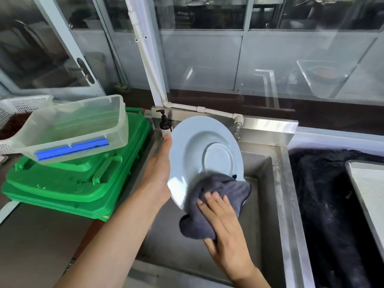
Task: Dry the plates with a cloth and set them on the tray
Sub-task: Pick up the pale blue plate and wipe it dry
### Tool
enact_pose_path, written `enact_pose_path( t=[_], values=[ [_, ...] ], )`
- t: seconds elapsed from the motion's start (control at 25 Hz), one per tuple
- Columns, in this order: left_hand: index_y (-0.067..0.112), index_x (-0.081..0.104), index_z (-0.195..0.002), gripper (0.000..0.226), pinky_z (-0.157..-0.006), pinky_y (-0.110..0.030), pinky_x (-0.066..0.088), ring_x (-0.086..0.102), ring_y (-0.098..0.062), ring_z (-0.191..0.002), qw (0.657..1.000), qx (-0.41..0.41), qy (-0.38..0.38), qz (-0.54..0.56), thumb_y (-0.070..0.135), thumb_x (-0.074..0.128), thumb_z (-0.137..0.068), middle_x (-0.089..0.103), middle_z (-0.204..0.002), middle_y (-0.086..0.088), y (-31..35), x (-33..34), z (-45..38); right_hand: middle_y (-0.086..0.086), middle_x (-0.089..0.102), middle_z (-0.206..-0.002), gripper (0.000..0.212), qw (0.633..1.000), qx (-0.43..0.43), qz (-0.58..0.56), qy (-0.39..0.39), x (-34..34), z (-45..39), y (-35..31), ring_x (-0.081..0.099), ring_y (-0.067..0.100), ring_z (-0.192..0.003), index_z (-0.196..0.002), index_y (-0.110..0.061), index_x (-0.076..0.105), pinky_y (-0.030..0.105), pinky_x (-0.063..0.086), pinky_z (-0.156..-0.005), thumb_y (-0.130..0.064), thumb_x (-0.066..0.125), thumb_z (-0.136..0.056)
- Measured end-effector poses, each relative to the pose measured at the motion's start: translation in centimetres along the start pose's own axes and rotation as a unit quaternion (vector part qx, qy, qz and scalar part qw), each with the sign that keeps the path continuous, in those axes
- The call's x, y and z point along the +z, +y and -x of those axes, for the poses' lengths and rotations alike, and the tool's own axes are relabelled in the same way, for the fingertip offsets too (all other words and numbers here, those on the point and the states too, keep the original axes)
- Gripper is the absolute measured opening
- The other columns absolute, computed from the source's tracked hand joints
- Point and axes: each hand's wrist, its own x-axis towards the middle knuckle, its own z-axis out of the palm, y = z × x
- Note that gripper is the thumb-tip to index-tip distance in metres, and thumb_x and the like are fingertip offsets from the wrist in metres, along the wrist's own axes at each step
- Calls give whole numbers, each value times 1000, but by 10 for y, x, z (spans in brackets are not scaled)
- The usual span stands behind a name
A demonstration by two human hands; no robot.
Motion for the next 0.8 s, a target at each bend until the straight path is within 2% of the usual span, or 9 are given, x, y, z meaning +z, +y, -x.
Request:
enact_pose_path(
  t=[0.08, 0.16, 0.24, 0.32, 0.4, 0.48, 0.56, 0.64, 0.8],
  values=[
    [32, 73, -88, 37, -46, -30, 55, 75, -15, -66, 1000, 9, -10, 11, 67, 61, -86, 78, -82, 6, 5, -3, -4, -7, 33, -165, 61, 976, 173, -128, 45, 1, 14, 0, 33, 17, -152, -159, -36, 31, 34, 26, -123, -32, 49, -101],
    [34, 78, -82, 37, -46, -29, 54, 75, -15, -65, 999, 20, -32, 9, 66, 60, -87, 78, -80, 5, 9, -6, -3, -7, 54, -149, 56, 877, 383, -260, 130, -2, 5, -3, 51, 15, -136, -147, -35, 49, 35, 43, -113, -39, 53, -91],
    [39, 75, -107, 40, -61, -34, 58, 75, -16, -88, 997, 39, -61, -17, 69, 58, -87, 77, -101, 5, 7, -5, 1, -5, 68, -123, 47, 817, 465, -279, 197, -12, -17, 6, 61, 17, -120, -125, -27, 63, 24, 50, -98, -52, 51, -87],
    [35, 67, -124, 60, -82, -43, 57, 68, -23, -109, 994, 46, -82, -49, 76, 57, -82, 73, -117, 5, 3, -2, 8, -7, 70, -113, 39, 806, 476, -284, 209, -31, -49, 17, 61, 17, -118, -117, -27, 66, 16, 47, -88, -51, 50, -90],
    [31, 72, -113, 67, -92, -47, 53, 67, -25, -110, 992, 32, -99, -77, 82, 58, -72, 73, -114, 4, 0, 3, 15, -15, 70, -109, 36, 825, 447, -293, 185, -50, -76, 26, 62, 12, -116, -116, -27, 66, 26, 47, -91, -46, 48, -91],
    [33, 74, -94, 58, -96, -47, 51, 68, -17, -100, 990, 25, -102, -89, 82, 60, -66, 74, -102, 8, -3, 6, 20, -19, 63, -131, 53, 879, 377, -262, 127, -62, -93, 27, 53, 4, -128, -137, -25, 59, 32, 44, -108, -47, 46, -90],
    [31, 68, -71, 48, -87, -40, 49, 66, -10, -82, 990, 55, -89, -99, 78, 62, -71, 69, -81, 12, -3, 9, 21, -14, 43, -158, 65, 945, 260, -191, 52, -66, -105, 18, 34, 4, -148, -153, -27, 45, 28, 29, -121, -41, 49, -89],
    [22, 68, -72, 56, -94, -44, 50, 66, -17, -88, 990, 67, -70, -106, 77, 62, -67, 70, -84, 6, -5, 11, 21, -6, 35, -164, 68, 987, 130, -94, -7, -67, -112, 13, 26, 11, -153, -152, -26, 48, 39, 19, -127, -35, 58, -85],
    [36, 77, -73, 43, -95, -48, 55, 72, -19, -92, 992, 65, -72, -81, 76, 61, -67, 78, -85, 7, -4, 13, 19, -1, 29, -166, 70, 989, 144, -7, -20, -68, -132, 11, 16, 12, -157, -154, -28, 45, 50, 14, -127, -44, 54, -87]
  ],
)
